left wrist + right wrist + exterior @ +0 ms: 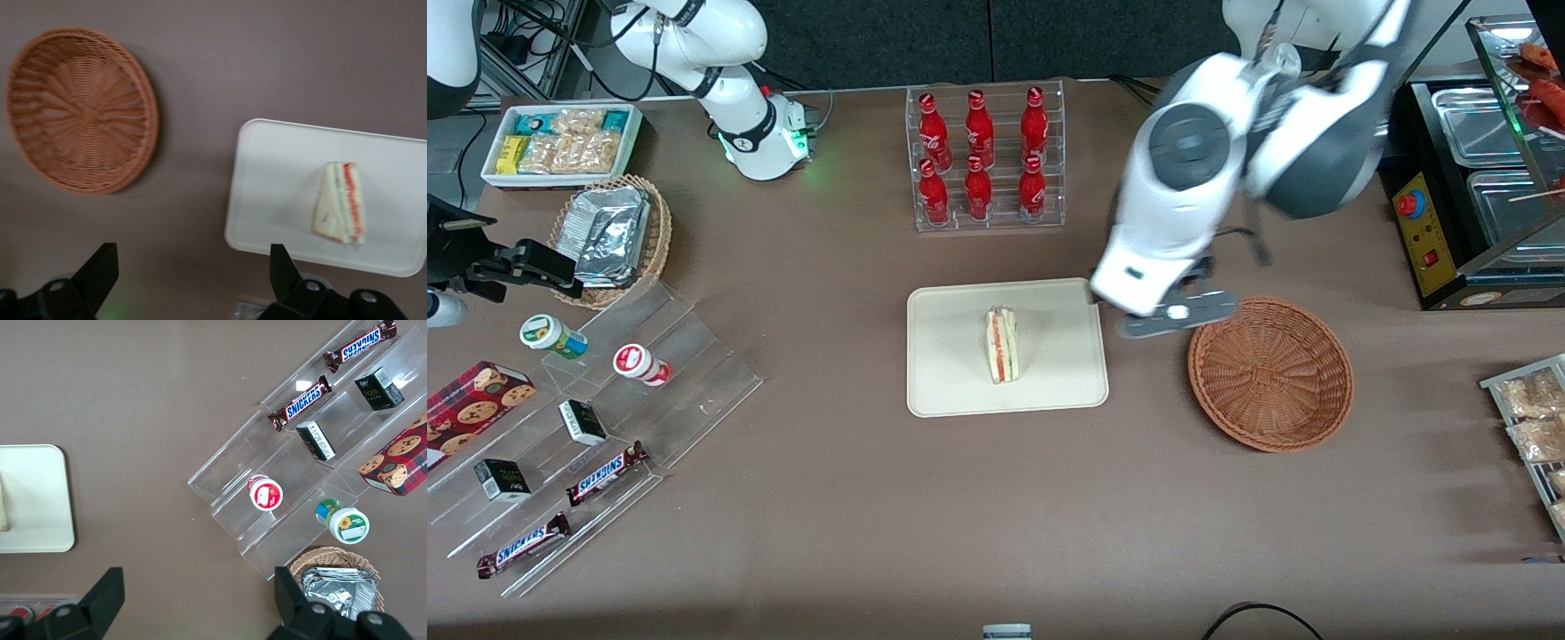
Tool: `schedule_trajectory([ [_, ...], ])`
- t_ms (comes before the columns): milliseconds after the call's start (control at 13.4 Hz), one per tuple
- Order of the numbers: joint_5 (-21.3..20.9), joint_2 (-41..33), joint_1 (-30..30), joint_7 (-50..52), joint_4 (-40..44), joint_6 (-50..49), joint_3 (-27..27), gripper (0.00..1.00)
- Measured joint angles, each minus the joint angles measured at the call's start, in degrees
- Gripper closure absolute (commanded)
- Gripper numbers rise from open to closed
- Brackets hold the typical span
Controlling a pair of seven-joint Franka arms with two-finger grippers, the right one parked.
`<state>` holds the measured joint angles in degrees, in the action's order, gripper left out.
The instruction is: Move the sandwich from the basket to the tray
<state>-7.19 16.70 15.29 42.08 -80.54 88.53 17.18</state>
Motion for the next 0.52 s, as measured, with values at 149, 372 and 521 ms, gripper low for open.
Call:
schedule_trajectory([
  [149, 0.37, -2.59, -4.58, -5.82, -0.08, -3.76, -0.12, 0.00],
  [372, 0.49, -6.09, -11.63, -15.44, -0.12, -7.66, -0.27, 0.00],
  [521, 0.65, -7.88, -15.91, -21.63, -0.17, -9.49, -0.35, 0.00],
])
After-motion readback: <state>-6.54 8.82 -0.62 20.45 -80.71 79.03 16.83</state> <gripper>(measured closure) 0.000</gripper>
